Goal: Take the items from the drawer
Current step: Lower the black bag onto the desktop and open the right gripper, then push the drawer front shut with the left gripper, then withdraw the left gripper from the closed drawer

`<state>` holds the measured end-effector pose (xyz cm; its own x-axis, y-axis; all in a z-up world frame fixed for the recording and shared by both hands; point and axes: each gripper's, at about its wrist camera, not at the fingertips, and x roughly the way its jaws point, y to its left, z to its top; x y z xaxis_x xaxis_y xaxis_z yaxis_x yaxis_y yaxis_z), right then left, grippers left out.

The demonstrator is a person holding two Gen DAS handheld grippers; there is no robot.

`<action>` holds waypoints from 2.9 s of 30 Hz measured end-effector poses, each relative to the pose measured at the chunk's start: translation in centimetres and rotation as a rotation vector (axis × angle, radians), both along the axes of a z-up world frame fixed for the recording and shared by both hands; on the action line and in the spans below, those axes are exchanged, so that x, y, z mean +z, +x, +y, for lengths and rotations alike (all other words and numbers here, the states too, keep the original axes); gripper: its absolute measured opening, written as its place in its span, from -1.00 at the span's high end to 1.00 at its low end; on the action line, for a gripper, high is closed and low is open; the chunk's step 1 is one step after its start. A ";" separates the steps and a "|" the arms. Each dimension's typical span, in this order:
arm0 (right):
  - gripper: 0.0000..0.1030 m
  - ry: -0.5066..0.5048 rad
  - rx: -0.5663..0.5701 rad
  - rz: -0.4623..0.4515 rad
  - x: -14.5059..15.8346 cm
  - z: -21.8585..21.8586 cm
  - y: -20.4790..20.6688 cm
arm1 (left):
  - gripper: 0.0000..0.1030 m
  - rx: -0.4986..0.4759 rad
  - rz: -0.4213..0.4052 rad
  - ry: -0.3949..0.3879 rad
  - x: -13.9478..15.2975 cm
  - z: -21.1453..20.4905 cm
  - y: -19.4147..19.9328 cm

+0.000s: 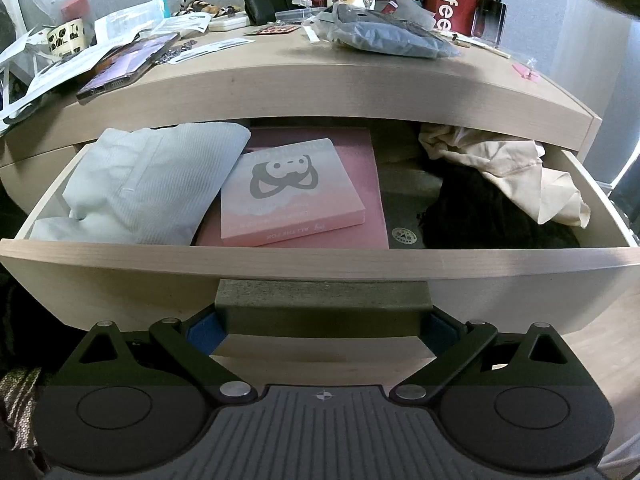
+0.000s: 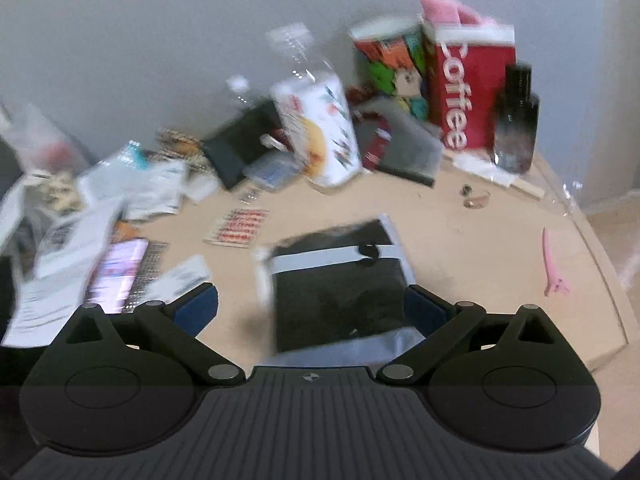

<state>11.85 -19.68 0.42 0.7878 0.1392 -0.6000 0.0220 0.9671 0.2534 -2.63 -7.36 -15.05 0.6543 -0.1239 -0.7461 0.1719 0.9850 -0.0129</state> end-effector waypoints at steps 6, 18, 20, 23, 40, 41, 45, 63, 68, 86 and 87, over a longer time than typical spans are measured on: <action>-0.98 -0.035 0.049 -0.146 3.1 0.9 -6.4 | -0.91 0.003 -0.001 0.002 0.0 0.0 -0.1; -0.99 -0.036 0.011 -0.233 3.2 0.2 -11.9 | -0.91 0.003 0.005 0.004 0.1 -0.1 0.4; -0.99 -0.025 0.007 -0.232 2.8 0.0 -12.1 | -0.91 0.003 0.005 0.004 0.1 -0.1 0.2; -0.99 -0.039 0.005 -0.247 2.3 0.2 -12.6 | -0.91 0.003 0.004 0.004 0.0 -0.1 0.5; -0.99 -0.030 -0.022 -0.212 -0.2 -0.5 -13.4 | -0.91 0.004 -0.013 0.003 -0.2 -0.9 3.2; -0.99 -0.029 -0.024 -0.211 -0.3 -0.6 -13.4 | -0.91 0.004 -0.014 0.003 -0.3 -1.0 3.4; -0.99 -0.028 -0.031 -0.202 -0.7 -0.9 -13.2 | -0.91 0.005 -0.018 0.002 -0.3 -1.2 4.3; -0.99 -0.016 -0.080 -0.167 -2.3 -2.9 -12.5 | -0.92 0.011 -0.043 0.010 -0.2 -2.1 10.1; -0.99 -0.015 -0.093 -0.157 -2.8 -3.5 -12.3 | -0.92 0.019 -0.045 0.008 -0.2 -2.4 11.4; -0.99 -0.005 -0.127 -0.127 -3.7 -4.7 -12.2 | -0.93 0.027 -0.038 -0.006 -0.4 -2.7 13.6; -0.99 -0.006 -0.128 -0.126 -3.8 -4.7 -12.2 | -0.93 0.026 -0.041 -0.003 -0.4 -2.8 13.6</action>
